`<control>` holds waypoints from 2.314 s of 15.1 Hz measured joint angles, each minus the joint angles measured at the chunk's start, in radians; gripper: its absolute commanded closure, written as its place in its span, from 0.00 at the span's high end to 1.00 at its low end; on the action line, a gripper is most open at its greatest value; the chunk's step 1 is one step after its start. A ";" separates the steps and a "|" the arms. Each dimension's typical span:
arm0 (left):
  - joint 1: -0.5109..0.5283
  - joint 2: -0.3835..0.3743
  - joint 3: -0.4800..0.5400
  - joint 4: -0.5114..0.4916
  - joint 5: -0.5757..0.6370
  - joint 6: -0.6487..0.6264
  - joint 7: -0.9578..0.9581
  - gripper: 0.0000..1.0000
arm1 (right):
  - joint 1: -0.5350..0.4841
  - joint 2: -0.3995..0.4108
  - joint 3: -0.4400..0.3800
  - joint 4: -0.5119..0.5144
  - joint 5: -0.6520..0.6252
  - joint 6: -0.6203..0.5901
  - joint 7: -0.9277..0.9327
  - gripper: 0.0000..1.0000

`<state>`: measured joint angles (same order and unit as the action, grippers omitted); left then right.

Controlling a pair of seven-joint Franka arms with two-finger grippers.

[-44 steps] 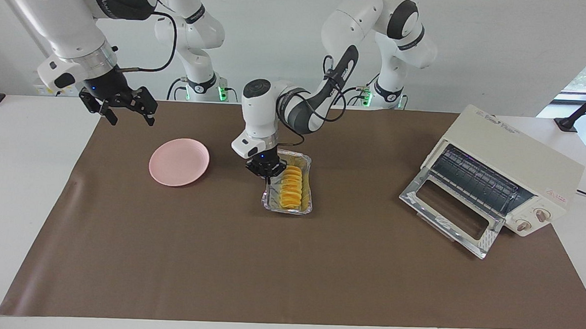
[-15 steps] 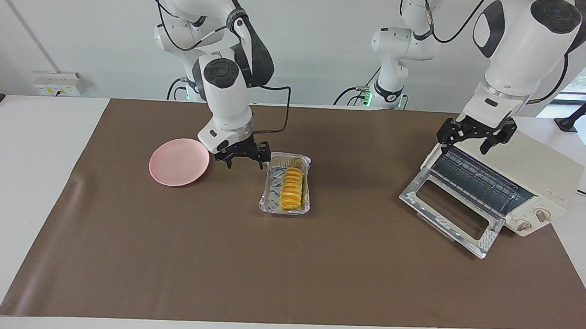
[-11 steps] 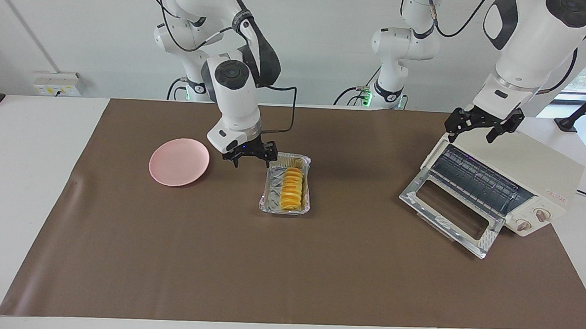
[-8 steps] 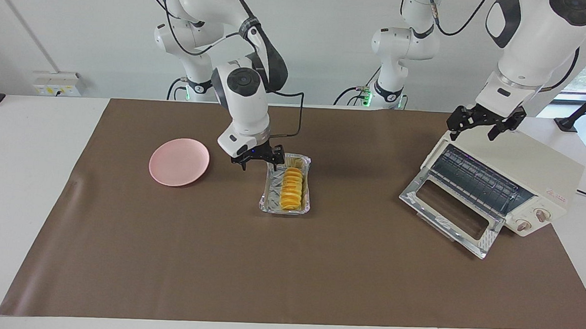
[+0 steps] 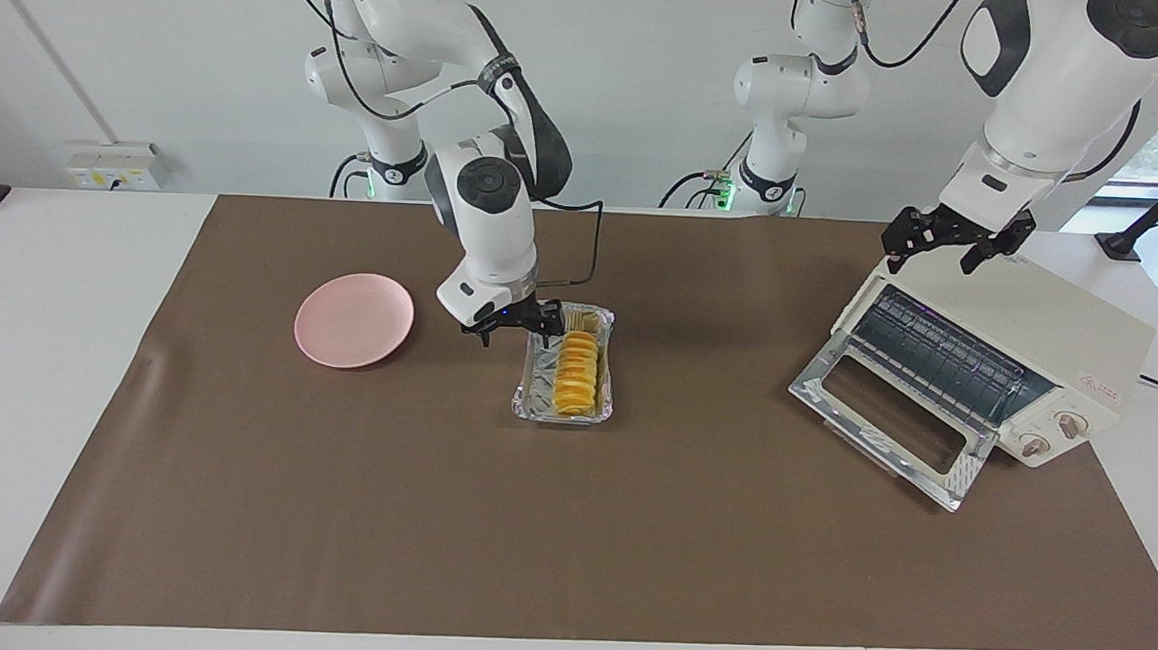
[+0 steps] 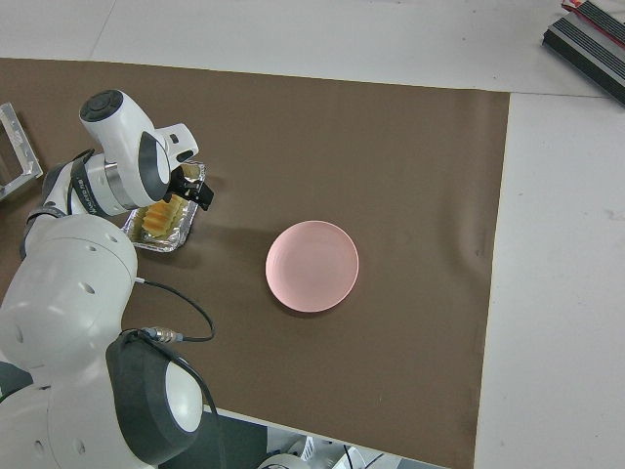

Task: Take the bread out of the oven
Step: 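Retract the left gripper while the right gripper reaches the foil tray, then grasp the foil tray rim and drag it beyond the plate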

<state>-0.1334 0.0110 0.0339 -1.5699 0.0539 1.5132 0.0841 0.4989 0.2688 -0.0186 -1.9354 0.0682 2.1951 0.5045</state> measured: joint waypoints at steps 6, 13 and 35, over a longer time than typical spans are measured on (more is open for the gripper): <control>0.039 -0.001 -0.001 -0.009 -0.044 0.001 0.073 1.00 | 0.031 0.000 0.000 -0.043 0.000 0.034 0.038 0.74; 0.039 0.000 -0.004 -0.009 -0.062 0.022 0.070 1.00 | 0.031 0.000 -0.003 -0.055 0.000 0.039 0.039 0.00; 0.039 0.000 -0.001 -0.026 -0.079 0.023 0.035 1.00 | -0.563 0.050 -0.024 0.178 0.106 -0.037 -0.745 0.00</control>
<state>-0.0949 0.0107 0.0330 -1.5960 -0.0248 1.5364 0.1191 -0.0639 0.3190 -0.0428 -1.7570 0.1740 2.1580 -0.2401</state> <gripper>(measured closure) 0.000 0.982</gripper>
